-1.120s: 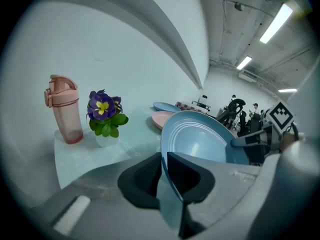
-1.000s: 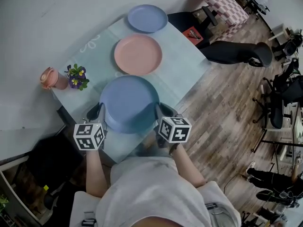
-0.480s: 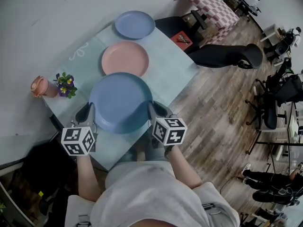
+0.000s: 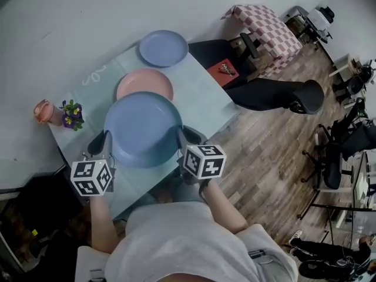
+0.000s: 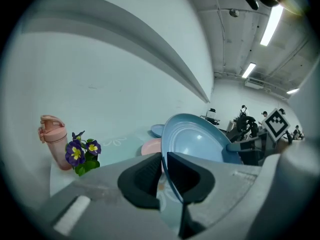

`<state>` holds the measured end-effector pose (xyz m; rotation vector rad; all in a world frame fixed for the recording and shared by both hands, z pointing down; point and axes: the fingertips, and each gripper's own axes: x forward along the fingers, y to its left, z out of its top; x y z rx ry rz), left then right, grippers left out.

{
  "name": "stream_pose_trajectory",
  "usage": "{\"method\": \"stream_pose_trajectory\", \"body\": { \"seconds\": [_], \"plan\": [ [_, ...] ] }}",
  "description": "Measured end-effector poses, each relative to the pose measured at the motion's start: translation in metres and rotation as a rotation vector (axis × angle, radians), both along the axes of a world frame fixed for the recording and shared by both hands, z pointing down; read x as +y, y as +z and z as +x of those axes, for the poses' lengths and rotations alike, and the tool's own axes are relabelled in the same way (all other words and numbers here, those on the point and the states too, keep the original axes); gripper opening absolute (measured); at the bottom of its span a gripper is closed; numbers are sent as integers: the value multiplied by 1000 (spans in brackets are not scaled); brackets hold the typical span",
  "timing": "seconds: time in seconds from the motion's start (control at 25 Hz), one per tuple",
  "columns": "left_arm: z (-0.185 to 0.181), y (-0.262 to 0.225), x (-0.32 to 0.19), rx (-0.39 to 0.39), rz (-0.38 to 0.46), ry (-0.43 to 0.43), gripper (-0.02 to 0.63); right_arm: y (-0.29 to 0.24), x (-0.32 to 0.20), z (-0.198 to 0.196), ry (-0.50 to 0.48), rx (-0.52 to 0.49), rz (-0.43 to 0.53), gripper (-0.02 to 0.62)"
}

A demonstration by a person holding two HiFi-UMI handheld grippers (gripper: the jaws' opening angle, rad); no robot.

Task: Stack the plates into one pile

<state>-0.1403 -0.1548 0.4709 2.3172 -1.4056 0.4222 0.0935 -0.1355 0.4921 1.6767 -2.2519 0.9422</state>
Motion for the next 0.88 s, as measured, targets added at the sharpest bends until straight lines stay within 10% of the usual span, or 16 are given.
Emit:
{"method": "stream_pose_trajectory", "body": {
  "seconds": [0.88],
  "plan": [
    [67, -22, -54, 50, 22, -279, 46, -32, -125, 63, -286, -14, 47, 14]
  ]
}}
